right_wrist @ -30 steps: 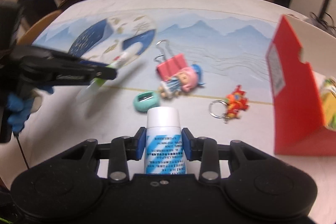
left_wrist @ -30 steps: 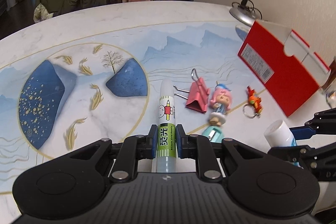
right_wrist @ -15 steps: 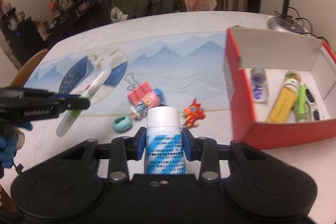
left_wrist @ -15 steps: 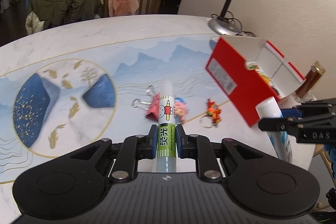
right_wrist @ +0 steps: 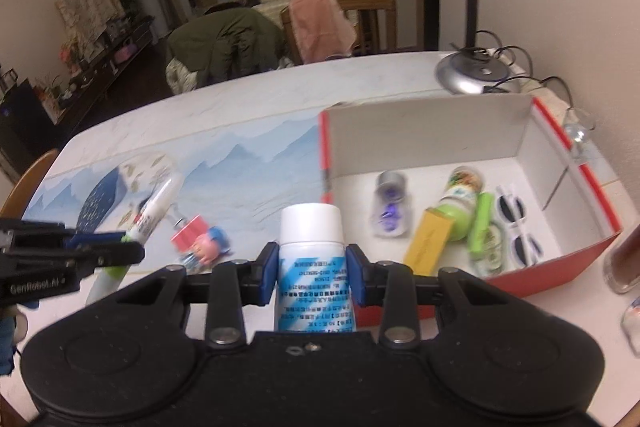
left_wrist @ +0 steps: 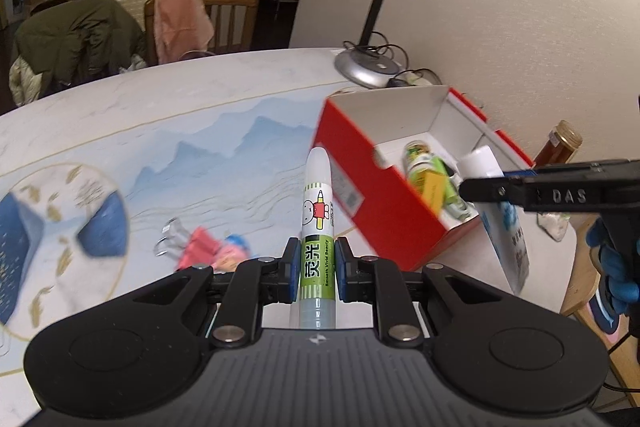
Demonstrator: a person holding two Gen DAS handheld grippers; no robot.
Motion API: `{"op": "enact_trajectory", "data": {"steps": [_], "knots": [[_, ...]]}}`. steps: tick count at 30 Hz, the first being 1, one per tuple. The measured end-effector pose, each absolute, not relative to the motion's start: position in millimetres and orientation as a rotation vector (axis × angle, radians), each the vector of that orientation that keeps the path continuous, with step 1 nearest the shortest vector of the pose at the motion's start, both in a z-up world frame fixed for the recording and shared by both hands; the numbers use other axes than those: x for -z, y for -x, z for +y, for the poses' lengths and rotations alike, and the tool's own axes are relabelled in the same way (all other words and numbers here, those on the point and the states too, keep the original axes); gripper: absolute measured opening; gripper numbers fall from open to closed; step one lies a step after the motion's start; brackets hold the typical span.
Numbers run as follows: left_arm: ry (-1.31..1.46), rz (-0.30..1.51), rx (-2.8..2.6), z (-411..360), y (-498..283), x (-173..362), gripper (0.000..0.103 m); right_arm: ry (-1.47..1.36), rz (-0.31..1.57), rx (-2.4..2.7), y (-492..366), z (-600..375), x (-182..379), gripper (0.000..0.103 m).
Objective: Organize rigid objects
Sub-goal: 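Carry the marker with the left gripper into the shoebox while the right gripper carries the tube in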
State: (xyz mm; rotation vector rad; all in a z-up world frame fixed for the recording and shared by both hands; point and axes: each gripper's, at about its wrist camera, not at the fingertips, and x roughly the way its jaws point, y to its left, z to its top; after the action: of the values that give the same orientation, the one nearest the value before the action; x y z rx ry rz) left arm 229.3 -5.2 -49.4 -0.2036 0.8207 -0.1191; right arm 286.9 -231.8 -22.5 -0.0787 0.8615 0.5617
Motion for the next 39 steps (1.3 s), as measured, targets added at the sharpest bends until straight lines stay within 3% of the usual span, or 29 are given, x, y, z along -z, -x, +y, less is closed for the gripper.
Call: {"op": "enact_trajectory", "data": {"steps": [17, 39], "knots": [[0.159, 0.830, 0.155, -97.0, -315.6, 43.0, 0.017, -0.006, 0.824, -0.463, -383.5, -310.3, 17.4, 0.035], [0.102, 0.992, 0.126, -150.7, -442.8, 94.3, 0.017, 0.044, 0.943, -0.436, -456.4, -326.0, 79.7, 0.035]]}}
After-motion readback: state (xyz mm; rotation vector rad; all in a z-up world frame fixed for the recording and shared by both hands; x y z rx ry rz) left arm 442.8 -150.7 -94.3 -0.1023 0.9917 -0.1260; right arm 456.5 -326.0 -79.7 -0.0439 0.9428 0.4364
